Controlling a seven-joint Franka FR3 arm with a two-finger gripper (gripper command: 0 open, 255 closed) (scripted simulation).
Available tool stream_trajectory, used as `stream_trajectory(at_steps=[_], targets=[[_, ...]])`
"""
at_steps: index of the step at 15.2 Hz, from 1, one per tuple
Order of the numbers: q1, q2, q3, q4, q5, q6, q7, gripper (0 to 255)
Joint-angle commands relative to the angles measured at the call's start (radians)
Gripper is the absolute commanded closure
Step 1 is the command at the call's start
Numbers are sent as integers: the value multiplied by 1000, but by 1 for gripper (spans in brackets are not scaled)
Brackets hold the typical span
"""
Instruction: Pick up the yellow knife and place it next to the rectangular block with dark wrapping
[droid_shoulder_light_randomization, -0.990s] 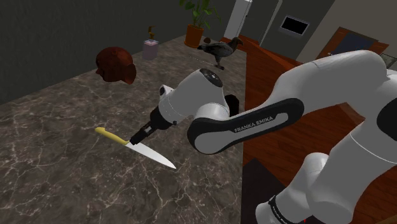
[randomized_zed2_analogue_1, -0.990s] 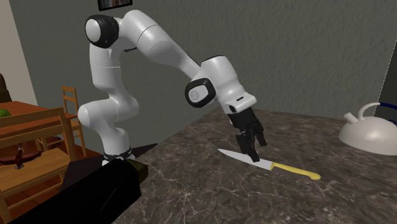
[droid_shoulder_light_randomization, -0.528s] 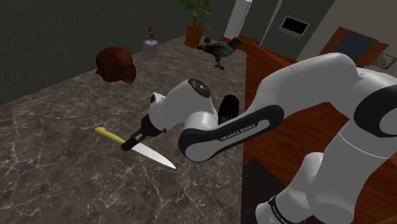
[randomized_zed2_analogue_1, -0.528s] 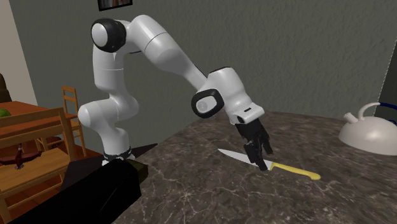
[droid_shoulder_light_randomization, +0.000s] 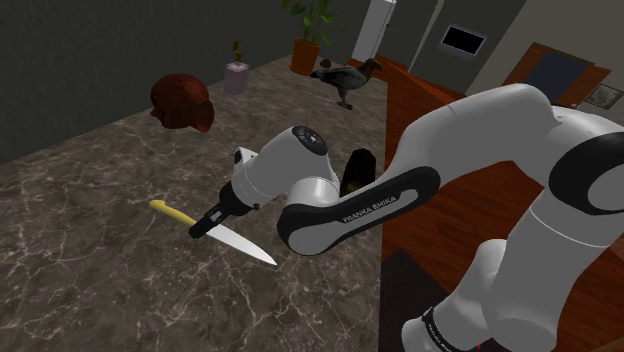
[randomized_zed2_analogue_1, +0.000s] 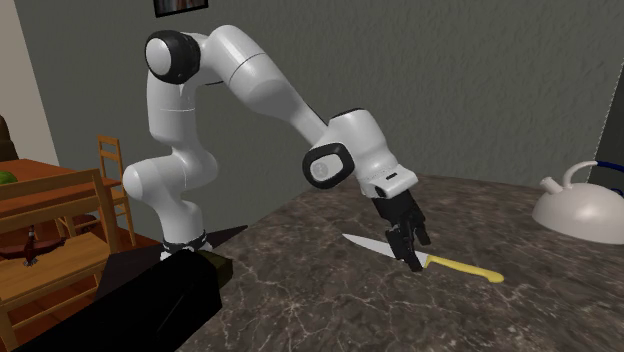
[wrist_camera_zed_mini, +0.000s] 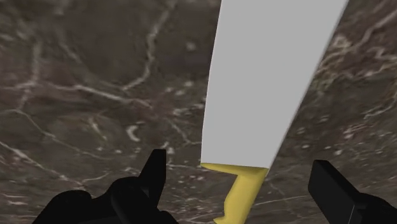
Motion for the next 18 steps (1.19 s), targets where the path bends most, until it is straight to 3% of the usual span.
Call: stream_trajectory(at_steps=[1, 2, 11, 18], targets=[[0, 0, 0, 0, 0, 0, 0, 0], [0, 0, 0, 0, 0, 0, 0, 255], [0, 0, 0, 0, 0, 0, 0, 255], [-17, -62, 23, 26, 50, -86, -37, 255]])
